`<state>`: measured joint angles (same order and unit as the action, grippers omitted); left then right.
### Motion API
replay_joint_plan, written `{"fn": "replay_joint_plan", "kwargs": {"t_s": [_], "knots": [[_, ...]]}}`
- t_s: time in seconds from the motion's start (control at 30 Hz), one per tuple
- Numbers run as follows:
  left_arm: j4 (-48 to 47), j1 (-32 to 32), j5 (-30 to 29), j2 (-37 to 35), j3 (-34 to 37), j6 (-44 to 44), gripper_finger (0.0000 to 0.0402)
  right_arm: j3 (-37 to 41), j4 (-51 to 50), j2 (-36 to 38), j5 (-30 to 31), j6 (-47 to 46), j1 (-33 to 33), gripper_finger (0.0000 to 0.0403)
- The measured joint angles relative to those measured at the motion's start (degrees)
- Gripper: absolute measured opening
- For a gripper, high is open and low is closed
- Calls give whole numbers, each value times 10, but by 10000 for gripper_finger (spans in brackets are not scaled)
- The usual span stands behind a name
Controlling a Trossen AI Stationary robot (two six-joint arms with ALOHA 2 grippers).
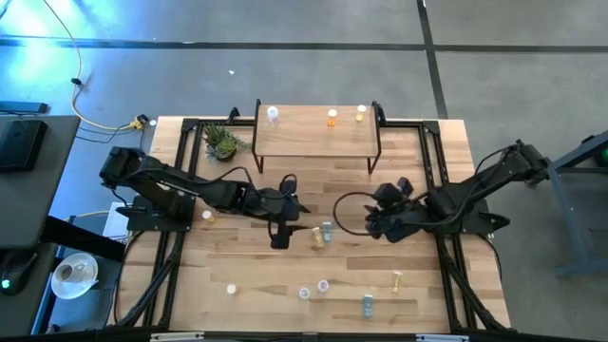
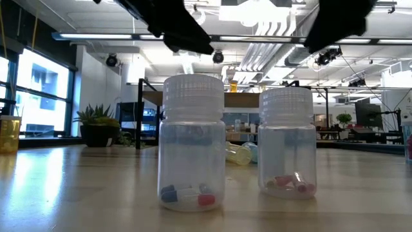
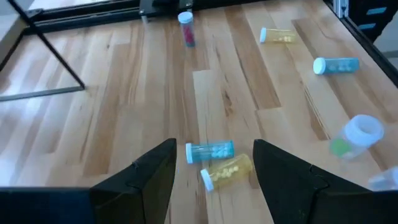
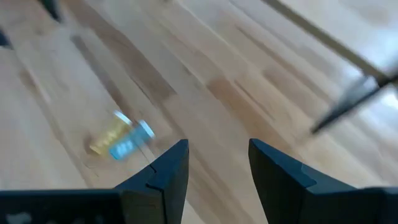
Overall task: Pick and place medicine bottles onto shelf by color
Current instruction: Put the top right blue pill bottle on the shelf
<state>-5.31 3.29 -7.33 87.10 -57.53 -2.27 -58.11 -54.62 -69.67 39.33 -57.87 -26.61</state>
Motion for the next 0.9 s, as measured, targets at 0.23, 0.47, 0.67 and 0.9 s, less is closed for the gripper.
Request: {"fn": "replay_joint_plan", "kwargs": {"t_s": [0.23, 0.47, 0.67, 0.9], "knots": [[-20, 2, -3, -23, -8, 6, 202, 10, -72, 0, 0, -147, -59, 158], [-32, 2, -3, -25, -8, 8, 202, 54, -76, 0, 6, -258, -112, 158], [-39, 2, -4, -25, -8, 21, 202, 80, -72, 0, -24, -355, -152, 158], [-39, 2, -4, -25, -8, 21, 202, 127, -38, 0, -76, -444, -192, 158]]}}
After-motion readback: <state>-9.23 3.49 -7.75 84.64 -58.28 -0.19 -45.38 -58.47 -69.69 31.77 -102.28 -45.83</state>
